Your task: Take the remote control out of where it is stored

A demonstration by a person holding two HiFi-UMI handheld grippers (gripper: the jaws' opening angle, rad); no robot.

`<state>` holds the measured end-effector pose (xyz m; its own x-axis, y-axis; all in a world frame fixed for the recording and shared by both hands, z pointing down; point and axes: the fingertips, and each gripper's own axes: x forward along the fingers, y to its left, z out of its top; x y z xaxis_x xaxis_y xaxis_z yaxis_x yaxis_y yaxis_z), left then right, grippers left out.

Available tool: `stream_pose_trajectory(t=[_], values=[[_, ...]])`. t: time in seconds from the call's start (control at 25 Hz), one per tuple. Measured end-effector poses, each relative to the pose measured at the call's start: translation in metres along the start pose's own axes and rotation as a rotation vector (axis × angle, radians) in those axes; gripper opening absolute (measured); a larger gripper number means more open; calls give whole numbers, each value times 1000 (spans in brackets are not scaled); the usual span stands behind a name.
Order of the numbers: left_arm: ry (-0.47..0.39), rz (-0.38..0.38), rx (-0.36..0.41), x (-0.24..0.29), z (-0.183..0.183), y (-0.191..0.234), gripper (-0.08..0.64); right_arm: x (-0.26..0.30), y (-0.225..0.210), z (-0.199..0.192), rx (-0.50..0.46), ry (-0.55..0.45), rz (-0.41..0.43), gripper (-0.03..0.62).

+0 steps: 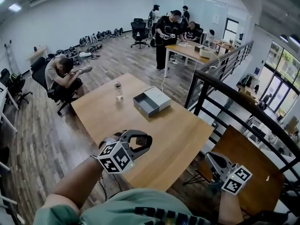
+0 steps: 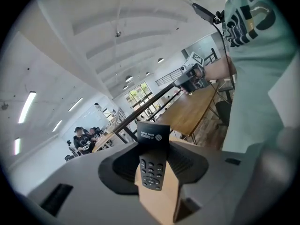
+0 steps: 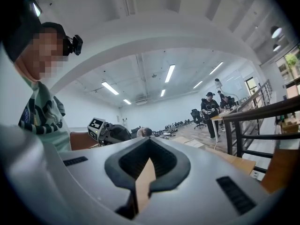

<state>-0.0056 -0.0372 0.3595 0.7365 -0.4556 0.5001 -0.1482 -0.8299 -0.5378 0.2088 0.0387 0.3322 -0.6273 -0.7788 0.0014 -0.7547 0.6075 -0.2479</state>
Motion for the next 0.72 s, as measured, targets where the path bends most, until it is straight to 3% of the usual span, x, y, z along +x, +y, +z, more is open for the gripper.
stream_pose_trajectory(t=[0.16, 0.36, 0.56, 0.72], values=[[76, 60, -10, -10, -34, 40, 184, 34, -6, 2, -3, 21, 34, -5], [152, 80, 24, -16, -105, 102, 184, 99, -7, 3, -11, 59, 37, -5], [198, 71, 75, -12, -200, 188, 184, 210, -11, 0, -23, 99, 9, -5], [189, 53, 94, 3, -279, 253, 184, 319, -20, -5, -74, 114, -15, -5]])
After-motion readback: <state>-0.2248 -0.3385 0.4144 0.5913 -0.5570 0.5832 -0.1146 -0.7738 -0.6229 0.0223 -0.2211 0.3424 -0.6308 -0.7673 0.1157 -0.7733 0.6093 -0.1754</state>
